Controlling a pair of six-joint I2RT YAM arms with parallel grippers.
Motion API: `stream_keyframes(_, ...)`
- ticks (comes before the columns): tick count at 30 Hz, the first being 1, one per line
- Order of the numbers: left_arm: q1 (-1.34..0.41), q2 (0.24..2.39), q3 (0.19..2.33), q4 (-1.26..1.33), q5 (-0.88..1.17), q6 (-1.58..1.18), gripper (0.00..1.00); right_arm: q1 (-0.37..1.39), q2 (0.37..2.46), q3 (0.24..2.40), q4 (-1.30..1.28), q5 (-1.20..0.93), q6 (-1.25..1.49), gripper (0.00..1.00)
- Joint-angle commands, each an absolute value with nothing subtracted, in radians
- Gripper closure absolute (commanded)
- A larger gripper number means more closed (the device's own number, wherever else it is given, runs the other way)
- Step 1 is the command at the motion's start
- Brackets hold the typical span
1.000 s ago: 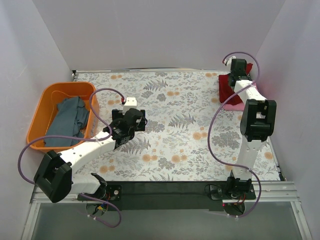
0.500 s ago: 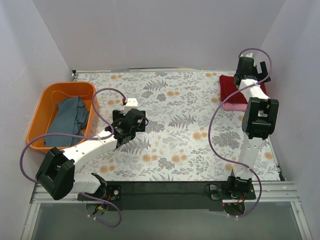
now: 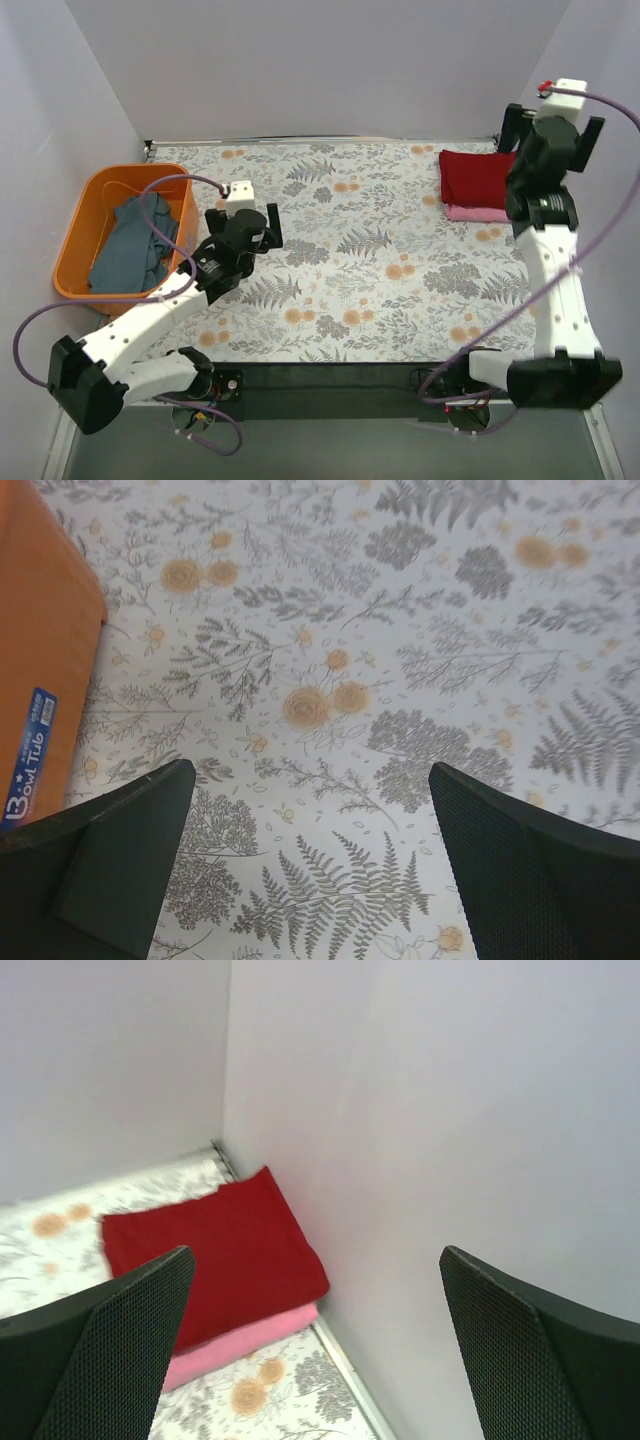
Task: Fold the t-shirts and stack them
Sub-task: Neatly place the folded tshirt to the corner
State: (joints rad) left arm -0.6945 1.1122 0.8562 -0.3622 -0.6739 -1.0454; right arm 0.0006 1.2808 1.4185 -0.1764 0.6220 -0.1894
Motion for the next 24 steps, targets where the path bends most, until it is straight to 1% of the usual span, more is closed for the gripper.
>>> stream_keyframes(1,-0.689,0.967,0.949,-0.432,-0.689,-1.052,0.02,-0.006,1.078,1.283,-0.195,0.52,-0.08,0.02)
stream_keyframes(2,-0.689,0.941,0.96,-0.449,-0.689,-1.057,0.02,-0.006,0.961,1.244,-0.184,0.484,-0.078,0.02)
stream_keyframes(4,-0.689,0.864,1.0,-0.494,-0.693,-1.071,0.02,-0.002,0.844,1.166,-0.137,0.453,-0.077,0.02)
stream_keyframes(5,-0.689,0.835,1.017,-0.511,-0.693,-1.081,0.02,0.03,0.731,1.097,-0.117,0.466,-0.095,0.02)
stream_keyframes(7,-0.689,0.754,1.049,-0.56,-0.692,-1.097,0.02,0.078,0.591,1.04,-0.059,0.524,-0.142,0.02)
stream_keyframes(8,-0.689,0.726,1.054,-0.569,-0.689,-1.098,0.02,0.133,0.551,1.001,-0.054,0.544,-0.179,0.02)
stream_keyframes(10,-0.689,0.666,1.06,-0.597,-0.684,-1.109,0.02,0.178,0.48,0.967,-0.069,0.566,-0.221,0.02)
stream_keyframes(11,-0.689,0.611,1.058,-0.601,-0.686,-1.115,0.02,0.193,0.41,0.951,-0.078,0.58,-0.23,0.02)
stream_keyframes(13,-0.689,0.554,1.048,-0.618,-0.689,-1.129,0.02,0.215,0.342,0.901,-0.101,0.588,-0.23,0.02)
stream_keyframes(16,-0.689,0.459,1.02,-0.621,-0.698,-1.144,0.02,0.216,0.185,0.819,-0.114,0.531,-0.235,0.02)
stream_keyframes(20,-0.689,0.356,0.937,-0.61,-0.716,-1.16,0.02,0.216,0.143,0.767,-0.136,0.384,-0.203,0.02)
stream_keyframes(24,-0.689,0.315,0.91,-0.641,-0.732,-1.218,0.02,0.221,0.14,0.735,-0.124,0.319,-0.167,0.02)
